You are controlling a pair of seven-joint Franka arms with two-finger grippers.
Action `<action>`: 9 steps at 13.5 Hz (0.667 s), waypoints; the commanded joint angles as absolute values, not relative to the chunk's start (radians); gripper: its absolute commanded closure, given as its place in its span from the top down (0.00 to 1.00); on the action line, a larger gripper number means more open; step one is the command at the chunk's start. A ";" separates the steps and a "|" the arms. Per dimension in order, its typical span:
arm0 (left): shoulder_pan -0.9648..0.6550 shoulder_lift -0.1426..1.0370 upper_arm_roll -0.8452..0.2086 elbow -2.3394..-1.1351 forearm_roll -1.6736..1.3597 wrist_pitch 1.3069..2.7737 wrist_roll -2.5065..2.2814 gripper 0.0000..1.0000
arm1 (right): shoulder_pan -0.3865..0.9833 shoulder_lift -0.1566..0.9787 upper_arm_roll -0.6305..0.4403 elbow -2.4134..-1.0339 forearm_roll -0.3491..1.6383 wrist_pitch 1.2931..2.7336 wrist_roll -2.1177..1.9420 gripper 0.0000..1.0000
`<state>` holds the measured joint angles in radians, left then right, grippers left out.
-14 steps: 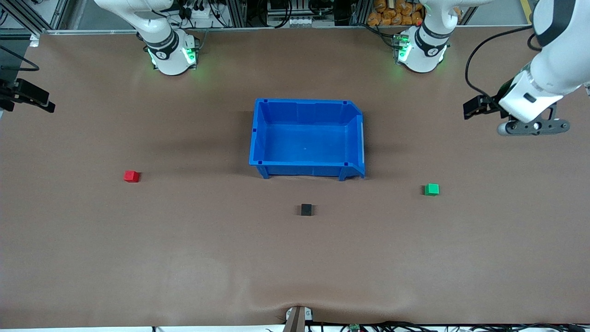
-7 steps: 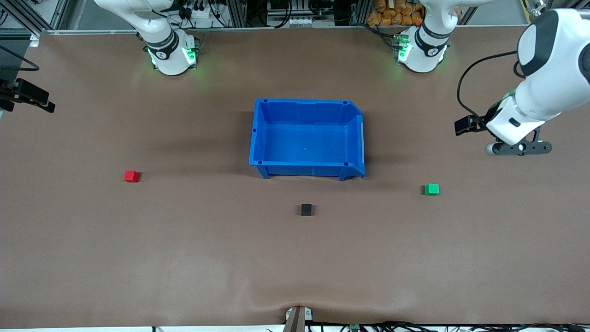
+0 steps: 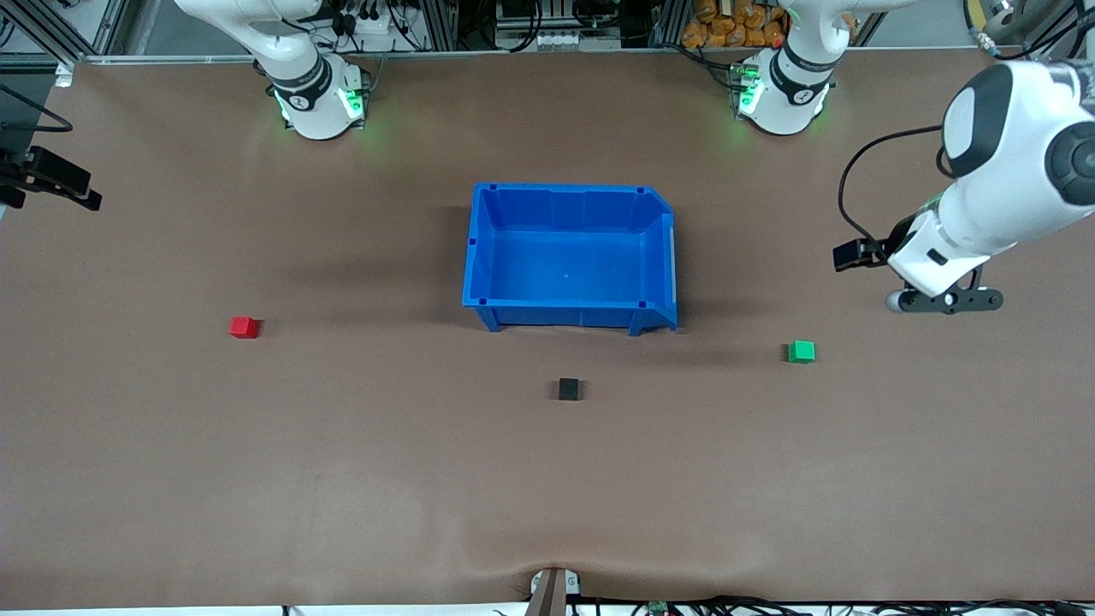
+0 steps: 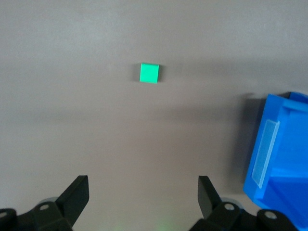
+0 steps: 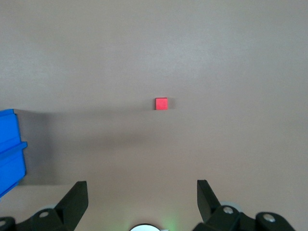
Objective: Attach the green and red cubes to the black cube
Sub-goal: 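Move the open left gripper down over the green cube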
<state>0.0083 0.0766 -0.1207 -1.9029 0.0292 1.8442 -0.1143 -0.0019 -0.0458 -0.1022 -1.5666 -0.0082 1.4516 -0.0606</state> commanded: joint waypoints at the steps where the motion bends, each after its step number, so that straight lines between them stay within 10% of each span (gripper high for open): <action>1: 0.014 0.087 -0.127 -1.928 0.046 1.899 -0.118 1.00 | 0.000 -0.040 -0.100 -1.554 -0.023 1.451 -0.063 1.00; 9: 0.018 0.164 -0.127 -2.023 0.046 2.071 -0.127 1.00 | -0.005 -0.006 -0.101 -1.540 -0.017 1.448 -0.061 1.00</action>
<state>0.0100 0.1534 -0.1209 -2.0059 0.0293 2.0441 -0.1187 -0.0015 -0.0233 -0.1017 -1.5615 -0.0082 1.4523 -0.0606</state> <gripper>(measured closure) 0.000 0.000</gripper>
